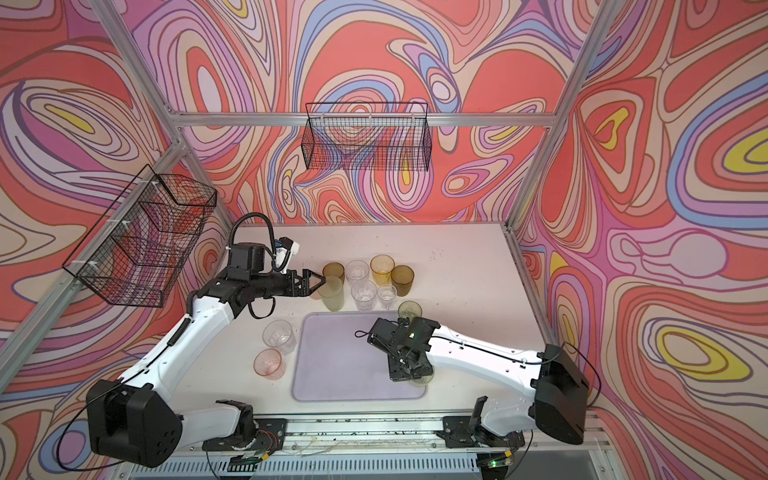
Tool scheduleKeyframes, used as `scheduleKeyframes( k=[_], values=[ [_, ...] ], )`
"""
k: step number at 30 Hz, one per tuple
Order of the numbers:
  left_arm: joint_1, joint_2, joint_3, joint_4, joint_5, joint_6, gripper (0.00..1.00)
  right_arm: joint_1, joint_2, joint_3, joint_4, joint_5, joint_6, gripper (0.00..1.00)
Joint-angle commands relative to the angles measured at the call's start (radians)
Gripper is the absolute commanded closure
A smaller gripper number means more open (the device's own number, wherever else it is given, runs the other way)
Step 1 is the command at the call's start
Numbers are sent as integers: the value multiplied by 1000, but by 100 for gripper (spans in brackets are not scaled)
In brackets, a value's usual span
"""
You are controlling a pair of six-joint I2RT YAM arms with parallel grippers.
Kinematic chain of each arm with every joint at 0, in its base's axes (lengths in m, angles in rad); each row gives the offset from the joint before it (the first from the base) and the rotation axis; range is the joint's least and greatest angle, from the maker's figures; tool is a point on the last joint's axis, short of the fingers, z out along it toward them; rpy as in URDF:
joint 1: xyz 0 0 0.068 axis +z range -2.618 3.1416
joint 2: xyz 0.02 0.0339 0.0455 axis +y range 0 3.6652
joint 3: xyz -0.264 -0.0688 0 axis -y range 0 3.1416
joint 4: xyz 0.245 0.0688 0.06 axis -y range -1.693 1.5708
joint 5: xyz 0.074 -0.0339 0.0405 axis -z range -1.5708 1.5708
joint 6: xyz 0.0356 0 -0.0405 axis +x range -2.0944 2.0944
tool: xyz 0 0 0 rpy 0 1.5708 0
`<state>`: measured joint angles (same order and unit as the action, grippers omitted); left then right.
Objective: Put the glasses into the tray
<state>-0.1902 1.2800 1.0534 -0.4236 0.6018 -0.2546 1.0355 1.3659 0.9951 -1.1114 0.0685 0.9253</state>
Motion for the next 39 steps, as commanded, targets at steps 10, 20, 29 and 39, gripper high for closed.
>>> scheduleKeyframes(
  k=[10, 20, 29, 39],
  values=[
    [-5, 12, 31, -15, 5, 17, 0, 8, 36, -27, 44, -5, -3, 100],
    [-5, 14, 29, -16, 3, 17, 0, 8, 49, -40, 66, -11, -5, 100],
    [-5, 18, 32, -22, -3, 16, 0, 8, 48, -35, 61, -1, -5, 89],
    [-5, 37, 42, -50, -10, 18, 5, 8, 28, 6, 32, 18, 1, 74]
  ],
)
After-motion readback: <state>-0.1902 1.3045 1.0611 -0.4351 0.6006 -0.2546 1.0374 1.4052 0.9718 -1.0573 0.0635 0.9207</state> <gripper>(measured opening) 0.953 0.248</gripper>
